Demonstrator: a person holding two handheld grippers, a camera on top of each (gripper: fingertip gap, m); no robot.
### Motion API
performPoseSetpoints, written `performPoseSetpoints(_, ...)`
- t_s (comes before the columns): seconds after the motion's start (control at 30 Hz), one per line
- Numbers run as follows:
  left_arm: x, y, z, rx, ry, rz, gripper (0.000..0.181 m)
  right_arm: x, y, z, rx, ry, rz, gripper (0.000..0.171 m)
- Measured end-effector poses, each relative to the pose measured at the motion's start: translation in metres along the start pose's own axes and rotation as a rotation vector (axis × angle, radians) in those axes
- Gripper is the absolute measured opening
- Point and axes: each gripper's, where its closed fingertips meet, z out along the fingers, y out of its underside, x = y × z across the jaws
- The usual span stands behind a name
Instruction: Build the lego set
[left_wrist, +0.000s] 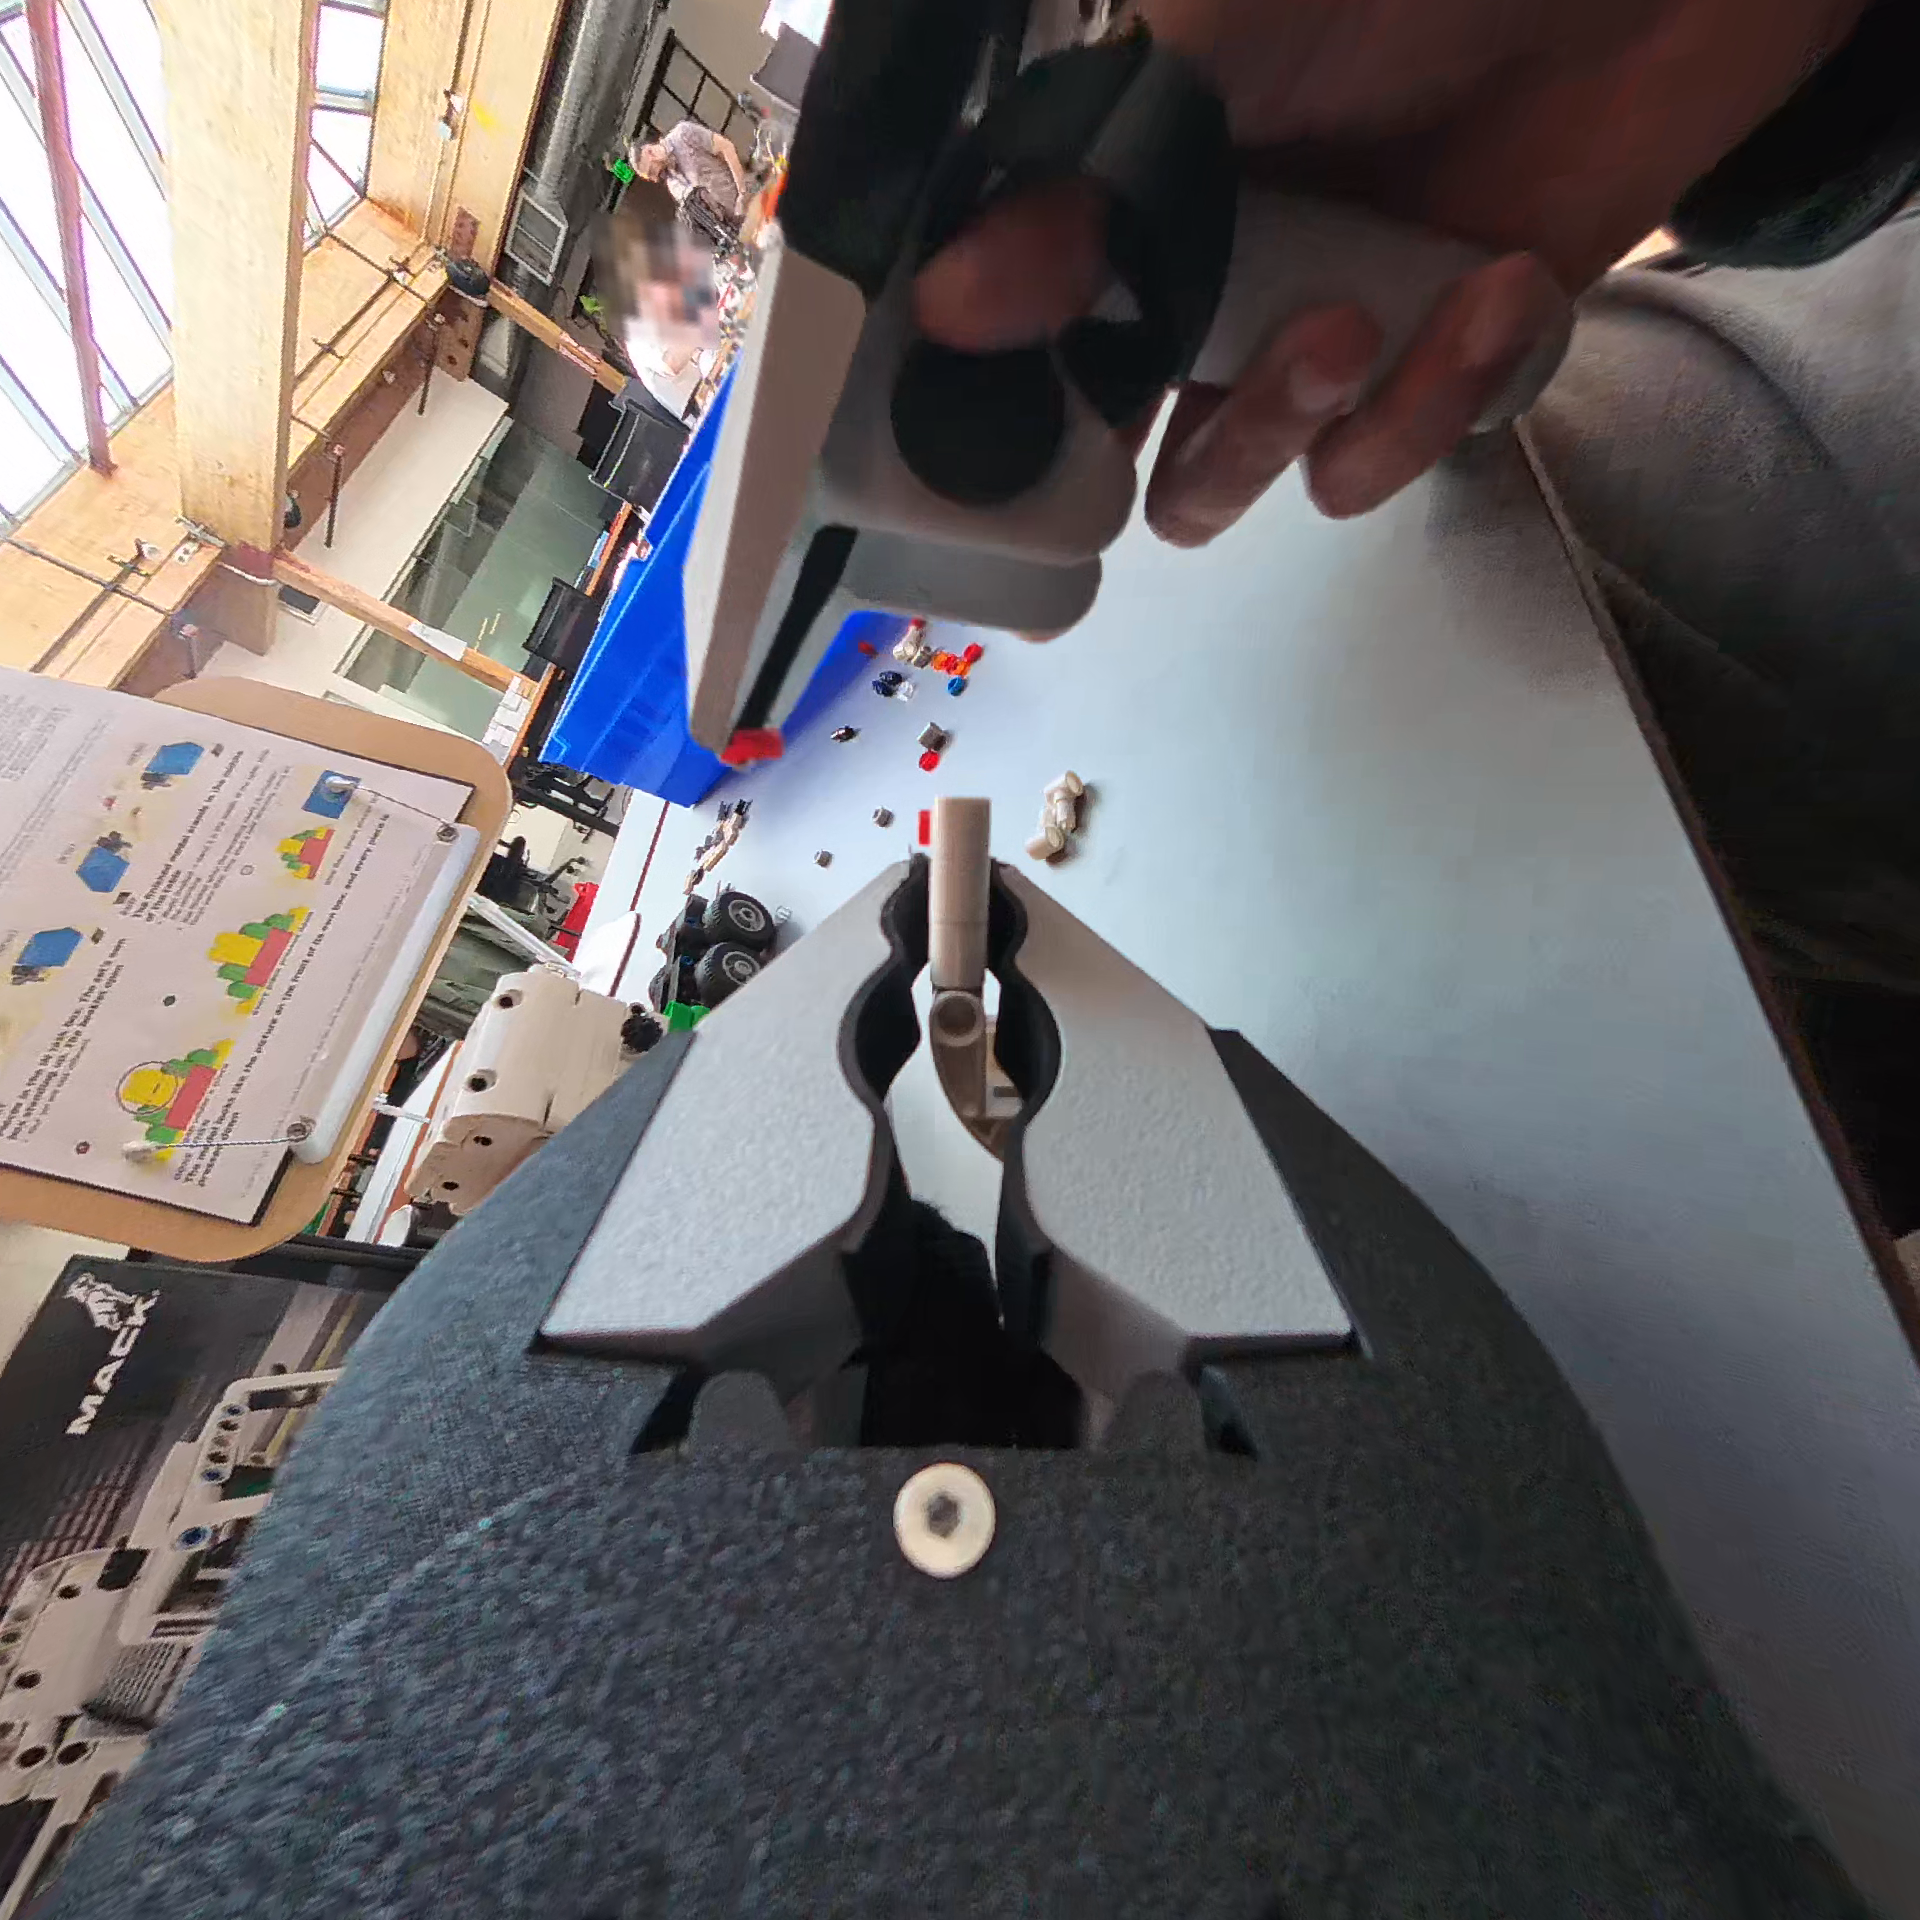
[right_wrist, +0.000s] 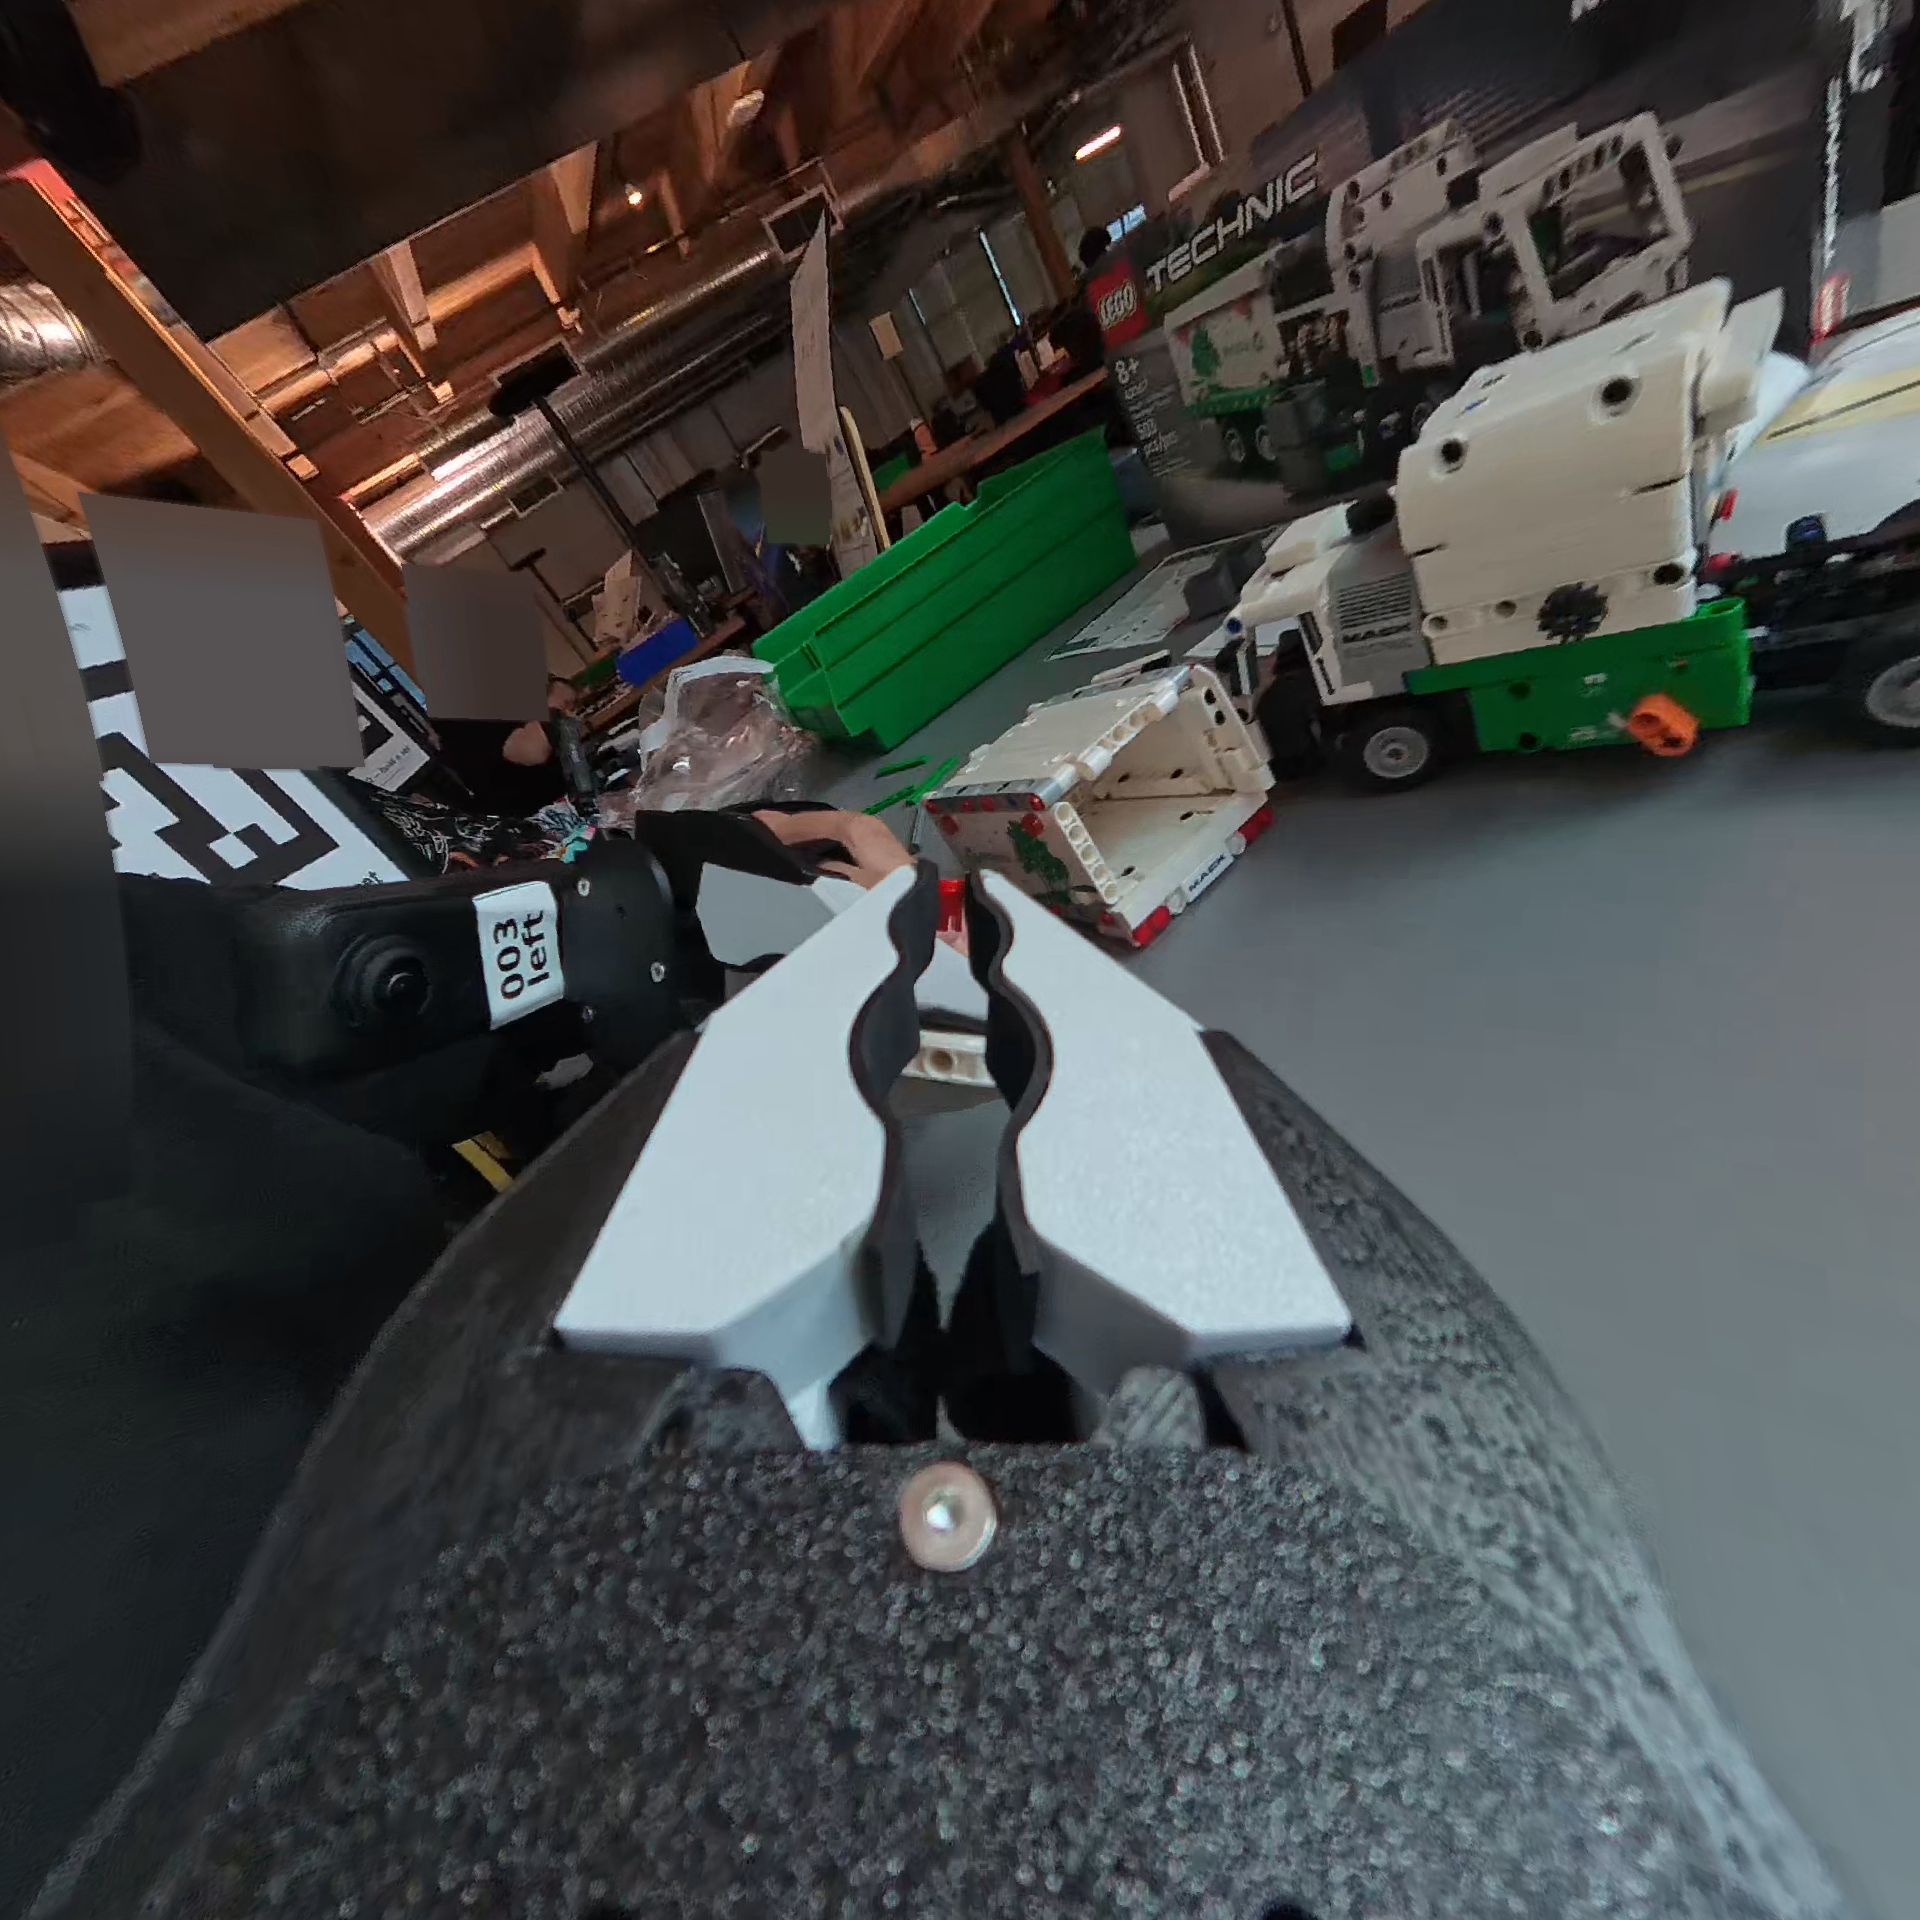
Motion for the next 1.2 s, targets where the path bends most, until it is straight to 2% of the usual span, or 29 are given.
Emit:
performPoseSetpoints(0.13,-0.006,-0.002,-0.003,0.004,-0.021,-0.016,0.005,0.006,0.011,0.003,-0.032,0.070,-0.010,0.003)
performPoseSetpoints(0.53,-0.012,0.004,-0.004,-0.029,-0.064,0.020,0.005,0.008,0.020,0.008,-0.085,0.064,0.037,0.003)
performPoseSetpoints(0.9,-0.007,0.012,-0.002,-0.055,-0.031,0.006,0.005,0.013,0.029,0.011,-0.163,0.089,0.002,0.003)
performPoseSetpoints(1.2,-0.007,0.013,-0.002,-0.058,-0.019,-0.020,0.005,0.017,0.031,0.009,-0.160,0.126,0.002,0.002)
